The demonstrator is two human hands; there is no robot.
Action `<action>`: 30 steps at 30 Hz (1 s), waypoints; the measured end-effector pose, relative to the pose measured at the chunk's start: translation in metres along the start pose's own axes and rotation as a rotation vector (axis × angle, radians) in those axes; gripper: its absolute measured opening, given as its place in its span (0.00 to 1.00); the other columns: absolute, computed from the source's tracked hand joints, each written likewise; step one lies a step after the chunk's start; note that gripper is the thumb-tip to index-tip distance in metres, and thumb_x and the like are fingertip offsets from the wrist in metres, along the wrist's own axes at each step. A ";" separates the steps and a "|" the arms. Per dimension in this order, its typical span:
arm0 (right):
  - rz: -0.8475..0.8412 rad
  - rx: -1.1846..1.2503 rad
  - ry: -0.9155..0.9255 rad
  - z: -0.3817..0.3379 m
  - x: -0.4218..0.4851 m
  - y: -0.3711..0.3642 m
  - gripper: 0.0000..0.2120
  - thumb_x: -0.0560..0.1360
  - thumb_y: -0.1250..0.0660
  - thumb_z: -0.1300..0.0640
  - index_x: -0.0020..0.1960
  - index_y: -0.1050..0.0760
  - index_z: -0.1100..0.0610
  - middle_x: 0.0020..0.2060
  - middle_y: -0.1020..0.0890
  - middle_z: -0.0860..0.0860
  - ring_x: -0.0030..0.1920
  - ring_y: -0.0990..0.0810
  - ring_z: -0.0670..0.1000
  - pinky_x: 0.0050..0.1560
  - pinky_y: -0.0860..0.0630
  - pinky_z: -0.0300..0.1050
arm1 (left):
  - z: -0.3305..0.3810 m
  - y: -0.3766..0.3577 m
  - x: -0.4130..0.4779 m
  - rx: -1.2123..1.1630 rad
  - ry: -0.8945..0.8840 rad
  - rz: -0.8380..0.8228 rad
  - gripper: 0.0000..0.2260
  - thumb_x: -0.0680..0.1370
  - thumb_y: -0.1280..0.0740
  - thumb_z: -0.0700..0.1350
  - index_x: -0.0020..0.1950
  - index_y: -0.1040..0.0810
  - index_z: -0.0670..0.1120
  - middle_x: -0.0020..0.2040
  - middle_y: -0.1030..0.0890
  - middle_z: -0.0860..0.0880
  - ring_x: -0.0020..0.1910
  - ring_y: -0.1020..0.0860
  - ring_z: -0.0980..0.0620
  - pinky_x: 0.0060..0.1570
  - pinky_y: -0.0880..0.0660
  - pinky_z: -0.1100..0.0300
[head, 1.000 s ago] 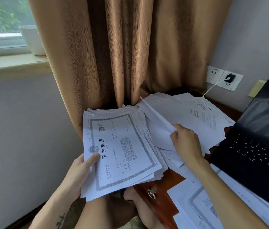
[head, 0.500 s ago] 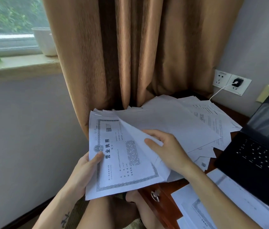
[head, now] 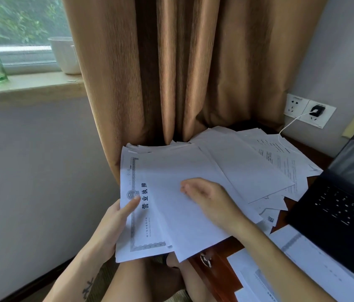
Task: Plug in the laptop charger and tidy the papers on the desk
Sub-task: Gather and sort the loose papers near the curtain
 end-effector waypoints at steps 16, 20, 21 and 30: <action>0.267 -0.327 -0.065 0.041 0.018 0.038 0.19 0.81 0.32 0.58 0.71 0.26 0.54 0.47 0.23 0.45 0.45 0.23 0.43 0.43 0.30 0.26 | -0.002 0.001 0.000 -0.031 0.029 0.014 0.12 0.85 0.37 0.52 0.65 0.19 0.50 0.57 0.13 0.45 0.55 0.14 0.39 0.63 0.22 0.38; 0.122 -0.402 0.069 0.027 0.011 0.022 0.22 0.83 0.37 0.54 0.77 0.33 0.48 0.46 0.24 0.41 0.48 0.23 0.47 0.54 0.23 0.42 | -0.003 0.003 0.001 0.066 -0.014 -0.015 0.12 0.82 0.31 0.52 0.65 0.20 0.53 0.56 0.13 0.48 0.53 0.14 0.41 0.62 0.22 0.37; 0.069 -0.453 0.097 0.024 0.008 0.021 0.22 0.84 0.39 0.52 0.77 0.34 0.48 0.47 0.26 0.38 0.53 0.24 0.47 0.59 0.25 0.43 | -0.004 0.004 0.003 0.092 -0.023 -0.003 0.12 0.82 0.30 0.50 0.64 0.21 0.52 0.56 0.13 0.48 0.52 0.13 0.42 0.61 0.21 0.37; 0.101 -0.956 -0.247 0.063 0.018 0.080 0.43 0.76 0.44 0.26 0.82 0.53 0.47 0.81 0.50 0.50 0.80 0.56 0.54 0.77 0.56 0.55 | -0.010 0.011 0.010 -0.009 0.003 0.056 0.12 0.82 0.30 0.39 0.62 0.21 0.52 0.54 0.12 0.44 0.50 0.14 0.36 0.55 0.19 0.34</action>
Point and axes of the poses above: each hand's wrist, its own x-axis towards the middle knuckle, its own y-axis out of the back of the hand, z = x × y, the point moved 1 cm from there along x, towards the middle knuckle
